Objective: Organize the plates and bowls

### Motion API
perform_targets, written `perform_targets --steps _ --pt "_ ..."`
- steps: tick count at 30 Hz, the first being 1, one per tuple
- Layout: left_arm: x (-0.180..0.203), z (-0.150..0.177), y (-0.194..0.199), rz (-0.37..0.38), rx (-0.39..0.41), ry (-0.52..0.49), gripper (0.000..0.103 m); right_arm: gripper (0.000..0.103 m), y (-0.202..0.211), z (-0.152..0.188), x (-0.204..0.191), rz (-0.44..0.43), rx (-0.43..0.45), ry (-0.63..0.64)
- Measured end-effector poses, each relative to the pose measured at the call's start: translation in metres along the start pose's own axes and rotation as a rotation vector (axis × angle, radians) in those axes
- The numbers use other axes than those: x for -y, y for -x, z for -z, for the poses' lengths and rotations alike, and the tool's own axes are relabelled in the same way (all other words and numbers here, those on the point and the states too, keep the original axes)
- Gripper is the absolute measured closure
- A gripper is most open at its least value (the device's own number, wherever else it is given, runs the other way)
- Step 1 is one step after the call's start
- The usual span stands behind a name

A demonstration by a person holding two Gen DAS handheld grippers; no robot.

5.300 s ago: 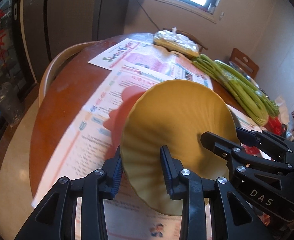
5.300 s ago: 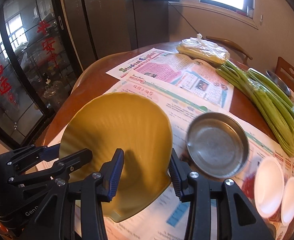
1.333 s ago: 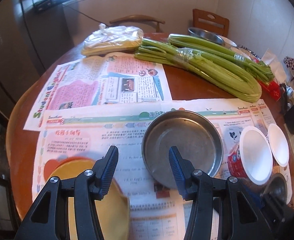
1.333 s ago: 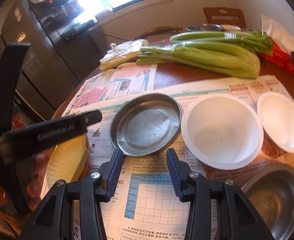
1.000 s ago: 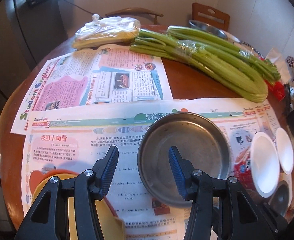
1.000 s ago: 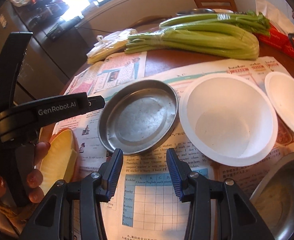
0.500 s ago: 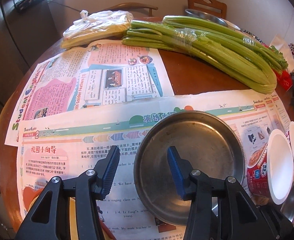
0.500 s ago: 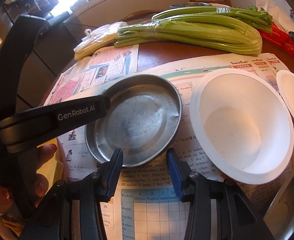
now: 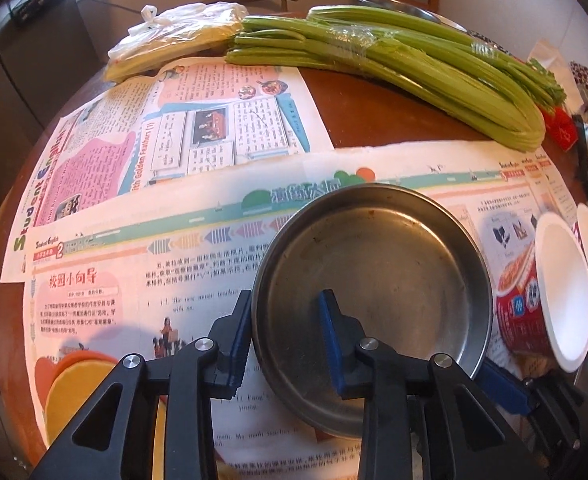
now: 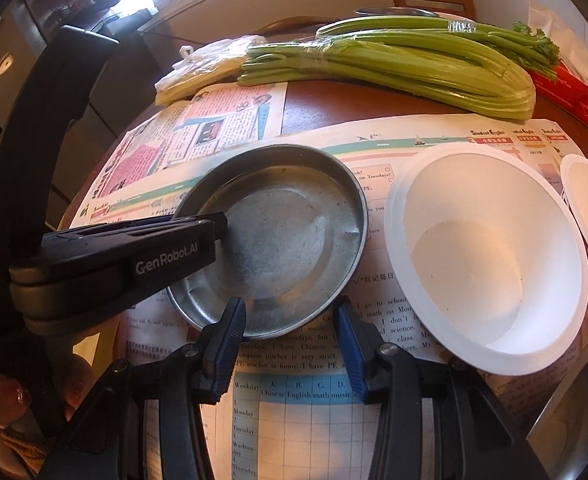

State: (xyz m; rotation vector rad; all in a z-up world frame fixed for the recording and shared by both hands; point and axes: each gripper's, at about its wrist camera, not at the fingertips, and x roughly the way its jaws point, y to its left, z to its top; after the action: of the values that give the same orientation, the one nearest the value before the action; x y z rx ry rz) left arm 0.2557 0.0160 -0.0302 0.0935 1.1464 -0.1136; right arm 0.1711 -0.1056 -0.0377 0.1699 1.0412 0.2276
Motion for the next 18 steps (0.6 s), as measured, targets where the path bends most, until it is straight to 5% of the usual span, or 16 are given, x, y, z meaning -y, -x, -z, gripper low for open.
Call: perform_targets --steps 18 --pt "0.014 0.057 0.032 -0.04 0.024 -0.015 0.07 0.056 0.026 0.036 -0.003 -0.037 -0.058 0.088"
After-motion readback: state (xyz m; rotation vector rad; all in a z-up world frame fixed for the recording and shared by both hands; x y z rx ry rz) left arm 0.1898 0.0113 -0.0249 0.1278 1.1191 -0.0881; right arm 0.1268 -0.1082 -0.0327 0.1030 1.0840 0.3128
